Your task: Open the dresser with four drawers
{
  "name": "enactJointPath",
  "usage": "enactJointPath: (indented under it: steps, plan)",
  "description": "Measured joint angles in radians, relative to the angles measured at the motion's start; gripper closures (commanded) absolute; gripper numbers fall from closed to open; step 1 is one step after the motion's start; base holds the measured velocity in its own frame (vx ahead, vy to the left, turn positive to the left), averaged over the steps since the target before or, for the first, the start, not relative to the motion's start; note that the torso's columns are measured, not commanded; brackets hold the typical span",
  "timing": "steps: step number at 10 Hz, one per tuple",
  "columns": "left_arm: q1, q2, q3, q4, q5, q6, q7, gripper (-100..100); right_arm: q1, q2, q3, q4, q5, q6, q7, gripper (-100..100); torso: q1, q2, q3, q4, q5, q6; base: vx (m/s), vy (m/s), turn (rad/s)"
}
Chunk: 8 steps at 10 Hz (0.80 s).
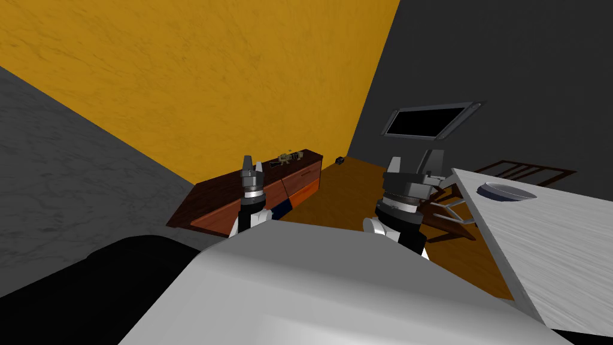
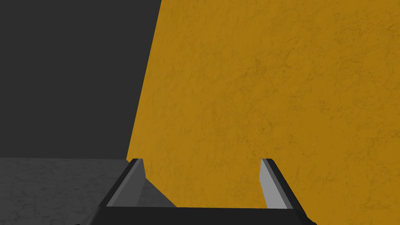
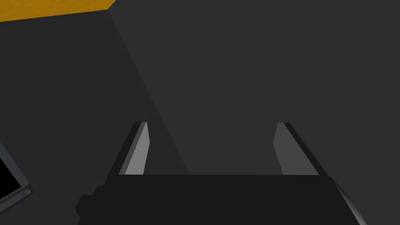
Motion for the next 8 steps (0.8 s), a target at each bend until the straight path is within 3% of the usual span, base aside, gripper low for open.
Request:
enactJointPath:
  steps: [2,8]
  plan:
    - [0.000,0.000,0.000,0.000,0.000,0.000,0.000,0,0.000,0.000,0.000,0.000,0.000,0.000,0.000,0,0.000,0.104,-0.209,0.105,0.000,0.000,0.000,0.000,0.000]
    - [0.000,0.000,0.000,0.000,0.000,0.000,0.000,0,0.000,0.000,0.000,0.000,0.000,0.000,0.000,0,0.000,0.544,-1.087,0.544,0.000,0.000,0.000,0.000,0.000]
